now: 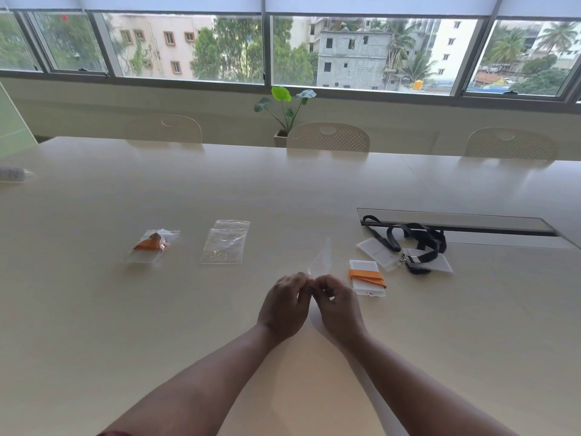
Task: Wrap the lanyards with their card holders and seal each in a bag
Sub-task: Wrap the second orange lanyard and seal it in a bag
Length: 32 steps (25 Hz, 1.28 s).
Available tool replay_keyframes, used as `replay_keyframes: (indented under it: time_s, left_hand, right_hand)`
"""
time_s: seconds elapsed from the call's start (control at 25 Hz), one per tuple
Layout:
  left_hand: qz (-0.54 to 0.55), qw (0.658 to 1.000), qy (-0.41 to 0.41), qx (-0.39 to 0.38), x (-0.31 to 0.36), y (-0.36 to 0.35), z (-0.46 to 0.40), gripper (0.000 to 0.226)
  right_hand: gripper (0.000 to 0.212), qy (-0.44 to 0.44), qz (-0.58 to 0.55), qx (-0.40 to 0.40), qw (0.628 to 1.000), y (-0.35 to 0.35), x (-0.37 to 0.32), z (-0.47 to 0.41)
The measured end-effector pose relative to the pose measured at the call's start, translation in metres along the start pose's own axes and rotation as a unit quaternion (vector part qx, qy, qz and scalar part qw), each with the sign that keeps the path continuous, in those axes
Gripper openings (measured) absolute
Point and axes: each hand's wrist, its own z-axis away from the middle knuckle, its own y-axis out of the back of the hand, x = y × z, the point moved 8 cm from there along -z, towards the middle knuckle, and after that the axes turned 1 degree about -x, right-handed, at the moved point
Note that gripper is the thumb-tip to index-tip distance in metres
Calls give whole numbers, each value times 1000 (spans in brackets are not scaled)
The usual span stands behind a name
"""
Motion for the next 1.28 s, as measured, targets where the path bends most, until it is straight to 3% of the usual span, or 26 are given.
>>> replay_keyframes:
  time_s: [0.4,0.6,0.8,1.0,1.28]
  left_hand:
    - [24,999,44,13,-4,5,0,25]
    - [8,1000,7,-22,4,1,1,31]
    - [20,998,49,-47,-1,-1,1,44]
    - [25,997,71,-30,-3,5,0,29]
    - [9,997,73,-32,-5,3,0,28]
  right_hand:
    - [17,16,19,31,999,4,-6,2]
    - [12,-6,-16,-3,1000,0,-1,0]
    - [17,-25,-63,-22,997,-2,4,-2]
    - [20,-23,-44,-42,998,-6,3,-2]
    - [25,-31,-33,-62,997,-9,4,-3]
